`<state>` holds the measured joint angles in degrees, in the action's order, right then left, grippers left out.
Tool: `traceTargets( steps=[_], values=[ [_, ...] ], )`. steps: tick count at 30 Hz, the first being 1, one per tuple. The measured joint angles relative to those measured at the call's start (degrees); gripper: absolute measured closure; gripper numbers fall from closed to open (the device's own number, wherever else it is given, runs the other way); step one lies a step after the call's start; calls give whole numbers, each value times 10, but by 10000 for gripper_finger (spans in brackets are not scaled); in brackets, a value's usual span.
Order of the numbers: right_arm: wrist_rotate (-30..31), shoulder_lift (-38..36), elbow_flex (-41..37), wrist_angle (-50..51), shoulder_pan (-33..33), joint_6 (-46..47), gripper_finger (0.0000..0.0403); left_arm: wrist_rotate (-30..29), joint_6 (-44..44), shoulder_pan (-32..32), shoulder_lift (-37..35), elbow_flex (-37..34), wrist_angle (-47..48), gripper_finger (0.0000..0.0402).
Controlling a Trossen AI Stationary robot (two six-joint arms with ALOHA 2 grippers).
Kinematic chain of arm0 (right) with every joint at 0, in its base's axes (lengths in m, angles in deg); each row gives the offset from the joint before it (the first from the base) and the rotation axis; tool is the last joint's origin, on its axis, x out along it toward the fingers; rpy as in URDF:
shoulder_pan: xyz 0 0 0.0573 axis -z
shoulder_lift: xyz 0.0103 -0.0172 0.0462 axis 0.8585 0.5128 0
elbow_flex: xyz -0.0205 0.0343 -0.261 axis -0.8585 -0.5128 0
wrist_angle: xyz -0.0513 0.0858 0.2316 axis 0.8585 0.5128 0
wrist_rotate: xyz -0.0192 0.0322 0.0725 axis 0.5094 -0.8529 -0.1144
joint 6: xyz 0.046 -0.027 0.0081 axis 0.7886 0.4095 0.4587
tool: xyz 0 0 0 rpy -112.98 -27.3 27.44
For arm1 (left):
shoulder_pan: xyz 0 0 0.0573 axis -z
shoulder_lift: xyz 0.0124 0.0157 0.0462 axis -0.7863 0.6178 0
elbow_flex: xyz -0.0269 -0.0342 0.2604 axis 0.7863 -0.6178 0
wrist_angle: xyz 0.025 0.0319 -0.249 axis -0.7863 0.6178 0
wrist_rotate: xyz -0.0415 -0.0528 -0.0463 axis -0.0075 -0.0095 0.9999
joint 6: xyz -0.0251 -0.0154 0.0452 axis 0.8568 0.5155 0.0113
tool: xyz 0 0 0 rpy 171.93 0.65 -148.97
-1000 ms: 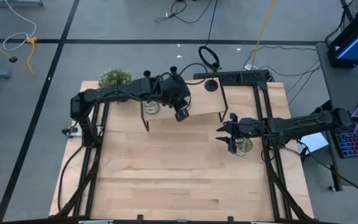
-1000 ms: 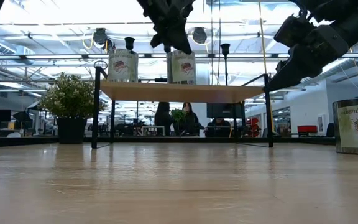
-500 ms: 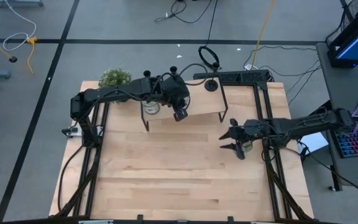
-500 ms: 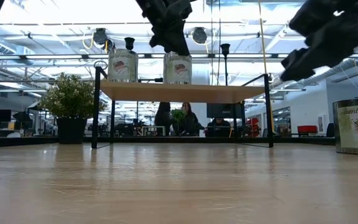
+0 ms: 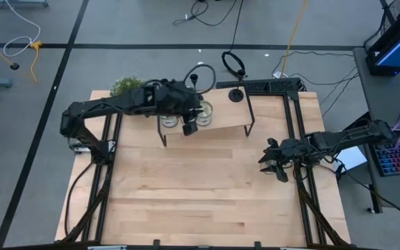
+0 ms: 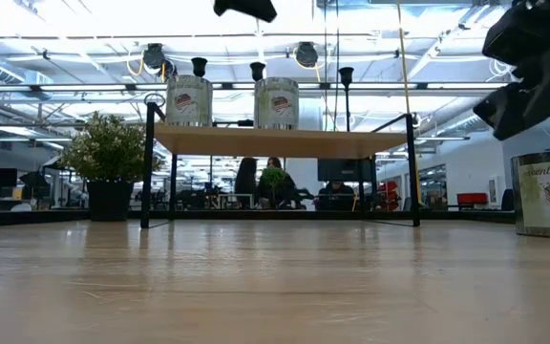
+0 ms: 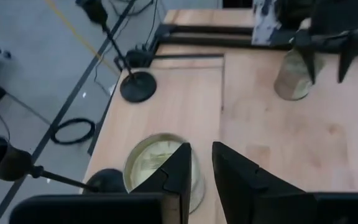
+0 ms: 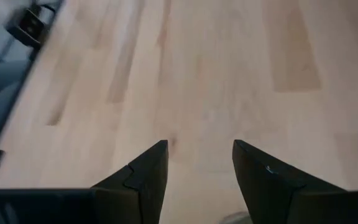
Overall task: Pick & Place candle stick holders
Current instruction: Put the silver scented candle on the shelf aligned with the silver scented candles
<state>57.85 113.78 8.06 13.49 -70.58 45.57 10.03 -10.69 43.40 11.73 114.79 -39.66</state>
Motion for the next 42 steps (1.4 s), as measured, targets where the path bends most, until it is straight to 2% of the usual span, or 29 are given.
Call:
traceTargets(
  steps=[10,13,15,21,29,31,36,42],
  values=[
    [2,-6,33,-1,-41,143,232,-1,6,23,-18,0,-18,332],
    [-24,-5,42,-18,-60,199,232,-1,4,27,-14,0,-20,332],
    [-45,-4,46,-21,-79,202,232,-1,5,27,-13,0,-19,332],
    [-47,0,46,-19,-124,231,232,-2,5,26,-14,0,-19,332],
    [-41,1,47,17,-135,276,249,-3,5,26,-14,0,-19,332],
    [-26,1,47,44,-134,278,256,-3,5,26,-14,0,-19,332],
    [57,2,47,86,-133,305,265,-3,-2,26,-14,0,-20,332],
    [71,5,47,106,-130,352,265,-3,-2,25,-14,0,-20,332]
  ],
)
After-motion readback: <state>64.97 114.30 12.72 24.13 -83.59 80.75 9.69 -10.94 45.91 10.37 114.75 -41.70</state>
